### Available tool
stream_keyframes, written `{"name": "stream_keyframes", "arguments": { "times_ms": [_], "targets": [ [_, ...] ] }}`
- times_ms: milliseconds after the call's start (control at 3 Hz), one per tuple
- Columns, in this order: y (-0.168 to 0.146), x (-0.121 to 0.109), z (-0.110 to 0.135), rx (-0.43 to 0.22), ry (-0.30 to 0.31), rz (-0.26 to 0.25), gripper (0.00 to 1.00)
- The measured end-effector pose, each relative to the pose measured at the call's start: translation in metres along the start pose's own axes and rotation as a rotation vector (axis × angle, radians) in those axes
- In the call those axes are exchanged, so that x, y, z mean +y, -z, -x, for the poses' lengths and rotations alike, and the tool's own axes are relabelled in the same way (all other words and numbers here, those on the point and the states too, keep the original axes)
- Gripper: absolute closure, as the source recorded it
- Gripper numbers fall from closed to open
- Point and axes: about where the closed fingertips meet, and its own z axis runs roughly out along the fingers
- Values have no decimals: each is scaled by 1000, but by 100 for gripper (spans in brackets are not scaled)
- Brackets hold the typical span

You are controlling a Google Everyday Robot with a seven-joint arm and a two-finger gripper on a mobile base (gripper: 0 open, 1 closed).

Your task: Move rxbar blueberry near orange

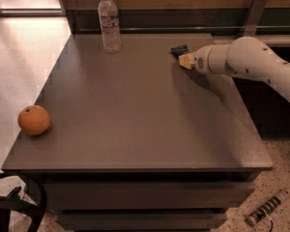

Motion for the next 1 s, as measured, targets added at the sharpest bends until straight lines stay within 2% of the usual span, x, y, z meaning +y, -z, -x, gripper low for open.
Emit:
{"name": "stream_keyframes", "arguments": {
  "times_ms": [667, 1000],
  "targets": [
    [39, -19, 57, -43, 70, 36, 100],
    [62, -15, 68, -46, 104, 64, 100]
  ]
}}
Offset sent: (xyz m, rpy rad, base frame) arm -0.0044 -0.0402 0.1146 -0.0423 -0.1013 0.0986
